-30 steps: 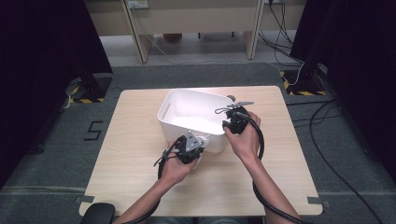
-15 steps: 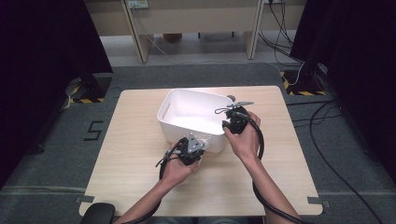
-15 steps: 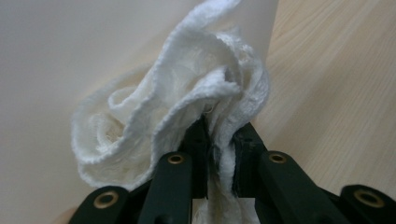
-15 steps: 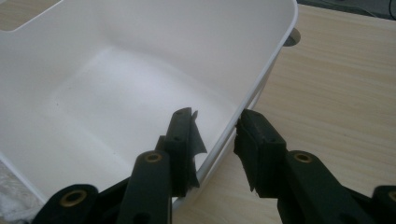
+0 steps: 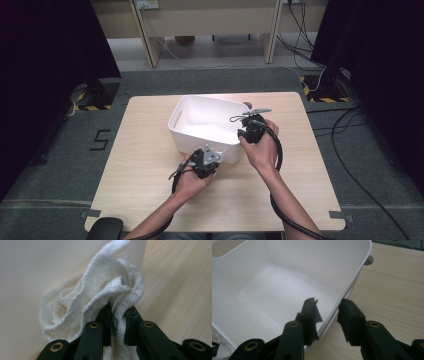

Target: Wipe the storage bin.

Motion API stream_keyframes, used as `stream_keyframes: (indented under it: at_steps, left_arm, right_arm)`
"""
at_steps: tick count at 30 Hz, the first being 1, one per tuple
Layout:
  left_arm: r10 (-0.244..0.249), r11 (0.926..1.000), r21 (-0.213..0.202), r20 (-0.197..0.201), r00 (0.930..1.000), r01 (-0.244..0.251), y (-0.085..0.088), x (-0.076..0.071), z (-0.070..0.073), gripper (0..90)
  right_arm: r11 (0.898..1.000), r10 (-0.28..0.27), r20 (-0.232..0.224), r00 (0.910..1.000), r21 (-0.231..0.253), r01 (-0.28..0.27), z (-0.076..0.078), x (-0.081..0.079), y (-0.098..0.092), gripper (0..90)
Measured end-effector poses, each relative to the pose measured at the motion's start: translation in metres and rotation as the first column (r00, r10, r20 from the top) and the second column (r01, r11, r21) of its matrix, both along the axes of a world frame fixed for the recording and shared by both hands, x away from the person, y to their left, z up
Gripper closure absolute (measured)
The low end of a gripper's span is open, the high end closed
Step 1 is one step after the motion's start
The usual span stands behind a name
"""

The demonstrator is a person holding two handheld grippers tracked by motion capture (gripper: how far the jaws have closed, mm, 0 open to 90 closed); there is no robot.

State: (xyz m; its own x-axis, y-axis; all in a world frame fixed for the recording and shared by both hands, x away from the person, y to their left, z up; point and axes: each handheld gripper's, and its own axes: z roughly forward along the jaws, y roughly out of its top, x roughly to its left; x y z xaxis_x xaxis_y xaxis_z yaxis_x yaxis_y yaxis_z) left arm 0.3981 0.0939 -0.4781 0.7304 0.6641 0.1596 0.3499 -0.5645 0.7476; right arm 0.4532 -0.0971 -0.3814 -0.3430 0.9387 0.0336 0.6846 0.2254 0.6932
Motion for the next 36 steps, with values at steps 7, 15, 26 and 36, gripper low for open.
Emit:
stream_keyframes:
  at_steps: [7, 15, 26, 36]
  left_arm:
    - [-0.001, 0.9999, 0.011, -0.017, 0.9999, 0.001, -0.001, 0.002, -0.004, 79.1]
    - [-0.002, 0.9999, 0.017, -0.024, 0.9997, 0.002, -0.003, 0.003, -0.006, 79.1]
    - [-0.016, 0.9996, 0.025, -0.031, 0.9994, 0.016, -0.006, 0.004, -0.006, 79.1]
    - [-0.027, 0.9995, 0.016, -0.023, 0.9994, 0.028, -0.014, 0.002, -0.006, 79.1]
  right_arm:
    - [1.0, 0.0, -0.001, 1.0, 0.002, 0.0, 0.0, 0.0, 0.0, 65.9]
    - [1.0, 0.003, 0.004, 1.0, 0.001, -0.003, 0.0, 0.0, 0.0, 66.0]
    - [1.0, 0.0, 0.004, 1.0, 0.009, 0.0, -0.001, 0.0, 0.0, 65.8]
    - [1.0, -0.001, 0.004, 1.0, 0.011, 0.001, -0.001, 0.001, 0.0, 65.9]
